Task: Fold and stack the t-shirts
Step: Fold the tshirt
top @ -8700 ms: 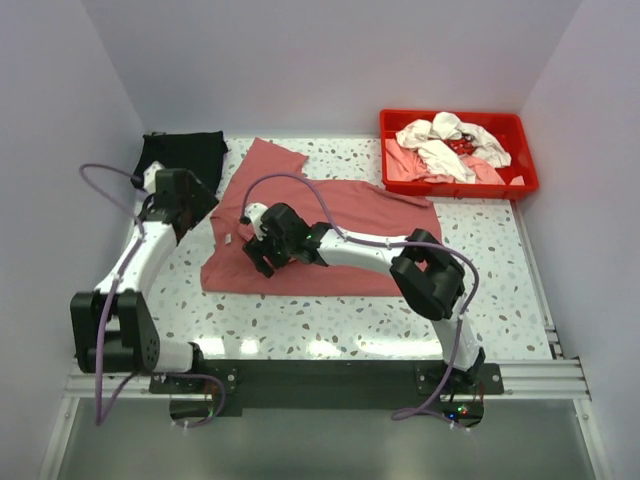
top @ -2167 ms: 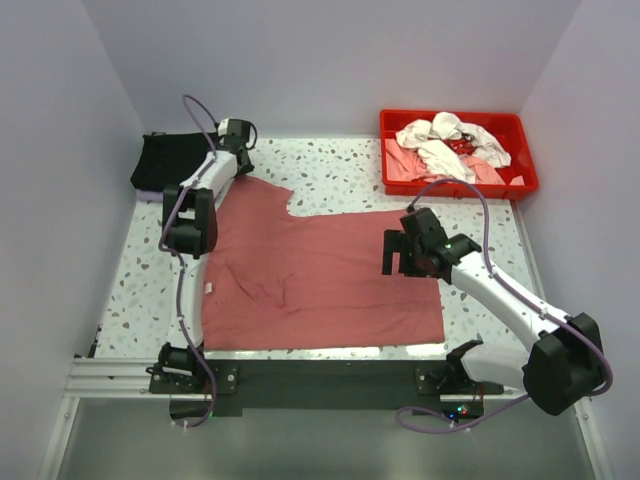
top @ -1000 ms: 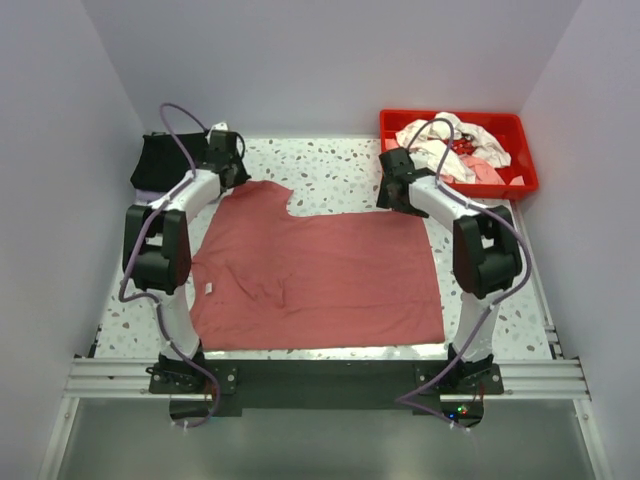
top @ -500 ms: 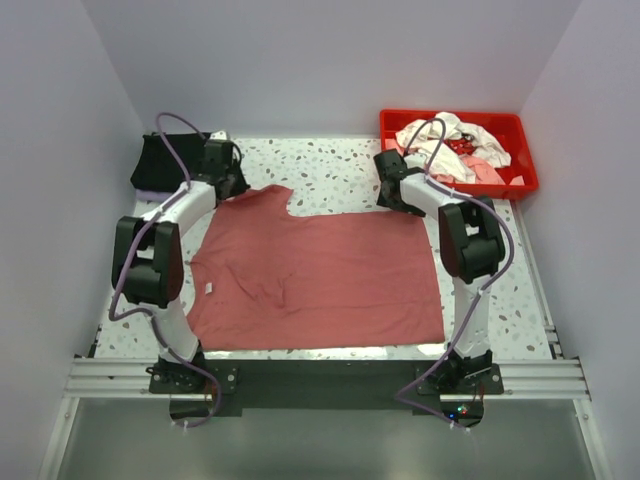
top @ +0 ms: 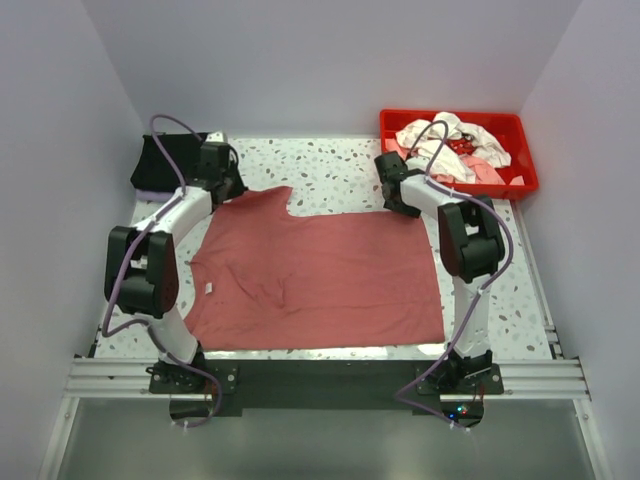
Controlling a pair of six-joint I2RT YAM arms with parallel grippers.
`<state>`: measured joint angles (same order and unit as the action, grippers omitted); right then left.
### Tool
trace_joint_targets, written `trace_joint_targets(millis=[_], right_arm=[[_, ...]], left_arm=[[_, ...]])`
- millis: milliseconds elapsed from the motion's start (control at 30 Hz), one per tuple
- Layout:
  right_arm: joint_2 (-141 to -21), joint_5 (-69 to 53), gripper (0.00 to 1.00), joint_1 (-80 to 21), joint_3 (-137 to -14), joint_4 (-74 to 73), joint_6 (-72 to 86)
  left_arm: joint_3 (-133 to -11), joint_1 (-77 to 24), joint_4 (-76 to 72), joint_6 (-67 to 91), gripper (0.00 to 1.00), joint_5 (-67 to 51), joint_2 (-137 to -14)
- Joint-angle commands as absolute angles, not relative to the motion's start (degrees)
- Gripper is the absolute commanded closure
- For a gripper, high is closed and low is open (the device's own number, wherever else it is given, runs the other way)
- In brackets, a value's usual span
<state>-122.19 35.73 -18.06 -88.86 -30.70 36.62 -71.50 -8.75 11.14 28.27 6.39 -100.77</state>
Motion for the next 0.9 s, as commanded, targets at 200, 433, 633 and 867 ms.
trace_joint_targets(millis=[200,433,633,867], right_arm=[[-121.6,39.3,0.66,-15.9,-88.9,-31.1,37.3],[-121.7,38.0,0.87,-15.8,-89.4,-29.9,35.4],[-119.2,36.0,1.0,-15.8,-88.2,-27.4,33.4],[-111.5,34.2,1.0,-16.0,-83.0,-25.2,32.0]], left_arm=[[-68.7,-9.0,8.4,27.6,1.0,5.5,-95.7],[-65.0,-9.0,7.6,28.4,1.0,5.4,-92.0],[-62.0,-9.0,7.4,29.0,1.0,5.0,-88.0],[-56.2,-9.0,7.6,30.9,1.0,5.4,-80.3]])
